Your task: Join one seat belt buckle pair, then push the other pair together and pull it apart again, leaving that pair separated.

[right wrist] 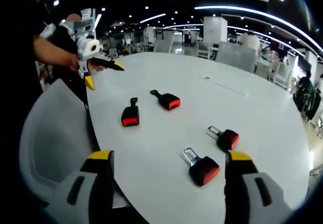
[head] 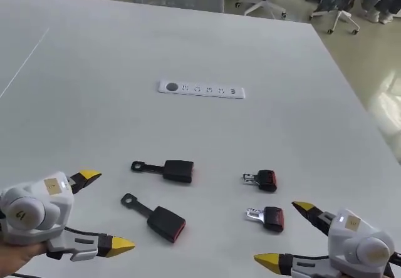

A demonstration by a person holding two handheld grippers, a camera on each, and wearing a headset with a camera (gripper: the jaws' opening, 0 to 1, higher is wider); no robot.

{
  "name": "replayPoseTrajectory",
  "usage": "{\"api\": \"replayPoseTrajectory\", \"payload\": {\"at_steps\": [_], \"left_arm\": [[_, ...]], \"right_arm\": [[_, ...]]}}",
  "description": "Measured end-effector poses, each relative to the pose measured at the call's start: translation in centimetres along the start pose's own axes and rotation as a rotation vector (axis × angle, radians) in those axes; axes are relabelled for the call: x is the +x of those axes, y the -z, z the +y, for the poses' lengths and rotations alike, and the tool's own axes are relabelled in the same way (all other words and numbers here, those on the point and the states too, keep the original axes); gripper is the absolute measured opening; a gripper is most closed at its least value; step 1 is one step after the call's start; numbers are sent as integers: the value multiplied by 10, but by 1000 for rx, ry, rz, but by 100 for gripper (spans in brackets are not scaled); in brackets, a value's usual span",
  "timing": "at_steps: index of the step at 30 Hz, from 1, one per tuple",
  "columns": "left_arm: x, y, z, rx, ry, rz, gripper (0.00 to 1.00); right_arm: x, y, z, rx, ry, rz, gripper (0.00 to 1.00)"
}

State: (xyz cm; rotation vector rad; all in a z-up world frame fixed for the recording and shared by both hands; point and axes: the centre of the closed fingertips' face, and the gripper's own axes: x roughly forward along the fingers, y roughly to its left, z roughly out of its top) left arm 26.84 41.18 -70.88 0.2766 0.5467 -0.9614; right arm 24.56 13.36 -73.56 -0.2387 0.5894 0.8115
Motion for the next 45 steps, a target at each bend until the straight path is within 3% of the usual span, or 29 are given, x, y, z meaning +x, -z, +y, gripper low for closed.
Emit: {"api": "replayPoseTrajectory", "payload": {"at_steps": [12, 24, 34, 37, 45], "left_arm": [[24, 4, -1, 38, 61, 49, 97], [53, 13, 2, 79, 133, 91, 95], [81, 23, -8, 178, 241, 145, 89], [90, 28, -12, 231, 277, 170, 86], [112, 34, -16, 310, 348, 208, 78]], "right_arm": [[11, 6, -17, 12, -17, 28, 92], [25, 22, -32, 30, -33, 70, 92], [39, 32, -49, 20, -60, 110, 89], [43, 35, -55, 17, -71, 122, 88], [51, 50, -58, -33, -142, 192, 82]]}}
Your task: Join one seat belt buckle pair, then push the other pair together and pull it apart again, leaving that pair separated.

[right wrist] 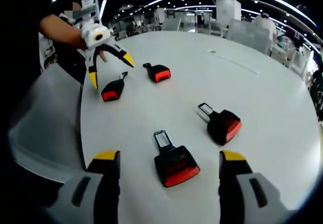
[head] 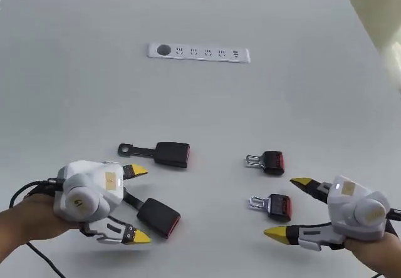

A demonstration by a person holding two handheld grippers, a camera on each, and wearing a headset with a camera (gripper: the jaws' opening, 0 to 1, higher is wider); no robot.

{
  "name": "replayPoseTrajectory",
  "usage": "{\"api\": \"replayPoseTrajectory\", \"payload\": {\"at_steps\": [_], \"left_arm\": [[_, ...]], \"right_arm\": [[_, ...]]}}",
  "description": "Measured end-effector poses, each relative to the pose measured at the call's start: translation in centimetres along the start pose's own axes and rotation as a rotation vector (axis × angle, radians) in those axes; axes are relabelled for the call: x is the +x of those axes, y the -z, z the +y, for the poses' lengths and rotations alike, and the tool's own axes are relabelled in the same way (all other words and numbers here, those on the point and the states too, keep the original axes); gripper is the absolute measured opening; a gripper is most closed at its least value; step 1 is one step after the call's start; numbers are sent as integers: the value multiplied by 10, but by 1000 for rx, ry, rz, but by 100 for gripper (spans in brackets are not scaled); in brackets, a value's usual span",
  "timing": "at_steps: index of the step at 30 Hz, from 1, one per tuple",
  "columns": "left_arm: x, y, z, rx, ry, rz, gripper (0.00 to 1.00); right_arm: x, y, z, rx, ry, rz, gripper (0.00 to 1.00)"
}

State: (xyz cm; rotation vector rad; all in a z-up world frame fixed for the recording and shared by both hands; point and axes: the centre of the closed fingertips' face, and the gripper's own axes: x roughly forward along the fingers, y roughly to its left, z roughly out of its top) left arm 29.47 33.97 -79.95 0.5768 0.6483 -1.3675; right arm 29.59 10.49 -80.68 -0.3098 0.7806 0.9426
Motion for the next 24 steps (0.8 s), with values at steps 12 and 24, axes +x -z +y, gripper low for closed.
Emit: {"api": "replayPoseTrajectory", "payload": {"at_steps": [12, 24], "left_arm": [[22, 13, -10, 173, 119, 90, 59], [26, 12, -10, 182, 178, 86, 45]], "right_arm": [[7, 17, 1, -57, -90, 85, 69], [6, 22, -2, -117, -148, 129, 55]]}}
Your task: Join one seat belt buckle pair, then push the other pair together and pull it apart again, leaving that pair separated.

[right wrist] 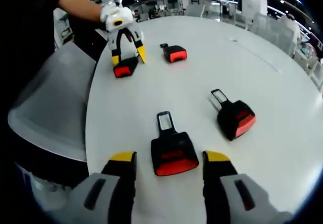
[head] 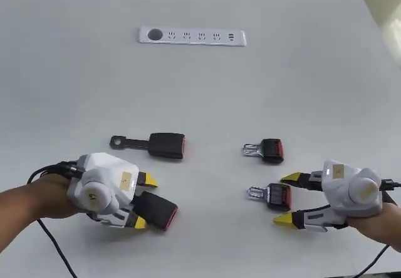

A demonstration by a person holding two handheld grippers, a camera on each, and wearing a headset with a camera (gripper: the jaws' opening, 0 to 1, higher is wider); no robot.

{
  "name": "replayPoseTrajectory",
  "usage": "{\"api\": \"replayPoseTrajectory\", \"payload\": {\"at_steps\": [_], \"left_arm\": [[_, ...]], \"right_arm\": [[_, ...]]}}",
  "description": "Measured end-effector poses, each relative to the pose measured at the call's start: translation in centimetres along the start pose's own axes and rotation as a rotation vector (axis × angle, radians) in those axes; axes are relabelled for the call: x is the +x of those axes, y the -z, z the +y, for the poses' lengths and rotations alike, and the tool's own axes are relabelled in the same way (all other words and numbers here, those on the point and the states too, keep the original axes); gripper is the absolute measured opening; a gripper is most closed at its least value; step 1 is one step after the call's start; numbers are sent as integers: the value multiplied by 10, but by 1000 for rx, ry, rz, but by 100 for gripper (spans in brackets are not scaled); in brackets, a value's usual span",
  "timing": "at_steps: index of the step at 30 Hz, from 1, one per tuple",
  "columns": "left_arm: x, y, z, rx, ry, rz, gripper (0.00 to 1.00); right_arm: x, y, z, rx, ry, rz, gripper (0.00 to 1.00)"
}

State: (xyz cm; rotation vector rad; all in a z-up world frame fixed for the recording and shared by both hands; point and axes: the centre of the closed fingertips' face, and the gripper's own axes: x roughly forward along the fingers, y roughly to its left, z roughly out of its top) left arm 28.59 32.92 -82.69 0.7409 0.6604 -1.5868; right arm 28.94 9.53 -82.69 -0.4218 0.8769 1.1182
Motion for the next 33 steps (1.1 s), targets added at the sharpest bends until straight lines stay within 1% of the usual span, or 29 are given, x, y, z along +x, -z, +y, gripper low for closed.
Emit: {"api": "replayPoseTrajectory", "payload": {"at_steps": [1, 3, 5, 6, 7, 8, 9, 10, 12, 14, 18, 23, 33], "left_arm": [[0, 0, 1, -9, -6, -1, 44], [1, -2, 4, -32, -23, -4, 37], [0, -2, 7, -51, -46, -3, 36], [-1, -2, 7, -50, -47, -2, 36], [1, -3, 9, -52, -63, -9, 36], [1, -3, 11, -72, -76, -14, 36], [1, -3, 11, -88, -84, -17, 35], [1, -3, 11, -95, -93, -22, 35], [1, -3, 13, -121, -112, -30, 35], [1, -3, 13, -130, -126, -32, 35], [1, -3, 14, -138, -136, -22, 35], [2, -2, 15, -140, -137, -14, 35], [3, -2, 15, -148, -137, 6, 35]], "right_arm": [[0, -1, -1, -2, -3, 0, 53], [1, -1, -3, -16, -4, 5, 50], [0, 0, -6, -26, -4, 7, 46], [0, 1, -8, -30, -5, 8, 44], [0, 2, -9, -44, -8, 18, 42], [0, 2, -8, -50, -16, 18, 39], [0, 2, -8, -67, -27, 26, 38], [0, 2, -8, -100, -32, 29, 38], [0, 3, -8, -118, -42, 41, 37], [-1, 3, -8, -143, -53, 47, 37], [-2, 4, -8, -149, -71, 37, 36], [-3, 5, -8, -148, -76, 25, 36], [-3, 4, -8, -118, -64, -9, 35]]}}
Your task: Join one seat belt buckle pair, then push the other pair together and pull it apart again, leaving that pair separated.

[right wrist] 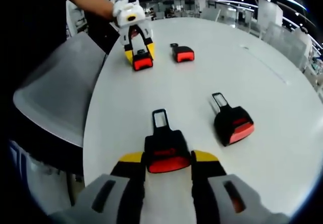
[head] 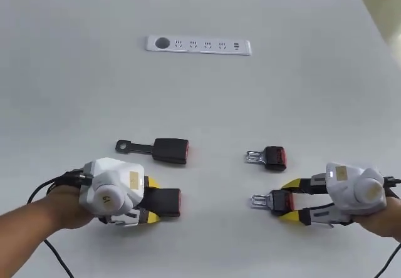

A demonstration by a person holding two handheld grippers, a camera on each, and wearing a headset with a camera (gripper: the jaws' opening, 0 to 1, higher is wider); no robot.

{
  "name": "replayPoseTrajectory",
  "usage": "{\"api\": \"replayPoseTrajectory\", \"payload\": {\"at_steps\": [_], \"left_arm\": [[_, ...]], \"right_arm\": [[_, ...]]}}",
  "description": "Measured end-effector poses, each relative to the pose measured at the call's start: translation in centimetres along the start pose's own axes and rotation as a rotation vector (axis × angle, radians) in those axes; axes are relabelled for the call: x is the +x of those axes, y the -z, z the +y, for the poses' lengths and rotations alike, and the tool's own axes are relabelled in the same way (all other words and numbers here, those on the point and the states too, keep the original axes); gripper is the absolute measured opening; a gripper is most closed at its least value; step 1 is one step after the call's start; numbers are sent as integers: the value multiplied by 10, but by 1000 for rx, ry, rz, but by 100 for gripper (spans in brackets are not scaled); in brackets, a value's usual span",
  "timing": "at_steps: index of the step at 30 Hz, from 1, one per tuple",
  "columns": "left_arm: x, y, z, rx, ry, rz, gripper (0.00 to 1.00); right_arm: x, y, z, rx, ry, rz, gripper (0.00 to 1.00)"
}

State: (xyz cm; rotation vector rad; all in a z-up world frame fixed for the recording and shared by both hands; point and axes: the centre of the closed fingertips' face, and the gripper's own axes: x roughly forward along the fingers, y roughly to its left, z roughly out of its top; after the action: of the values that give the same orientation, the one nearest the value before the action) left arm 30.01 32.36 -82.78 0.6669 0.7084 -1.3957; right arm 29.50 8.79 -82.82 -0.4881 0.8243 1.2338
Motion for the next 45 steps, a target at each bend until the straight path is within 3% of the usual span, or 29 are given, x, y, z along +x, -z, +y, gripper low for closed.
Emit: {"api": "replayPoseTrajectory", "payload": {"at_steps": [8, 18, 45], "left_arm": [[0, 0, -1, -1, 1, 12, 35], [-1, 1, -1, 16, 20, 34, 34], [0, 1, -2, 32, 32, 66, 34]], "right_arm": [[4, -7, 2, 17, 15, -33, 35], [19, -26, 12, 2, -10, -71, 35], [76, -88, 36, -25, -45, -168, 35]]}}
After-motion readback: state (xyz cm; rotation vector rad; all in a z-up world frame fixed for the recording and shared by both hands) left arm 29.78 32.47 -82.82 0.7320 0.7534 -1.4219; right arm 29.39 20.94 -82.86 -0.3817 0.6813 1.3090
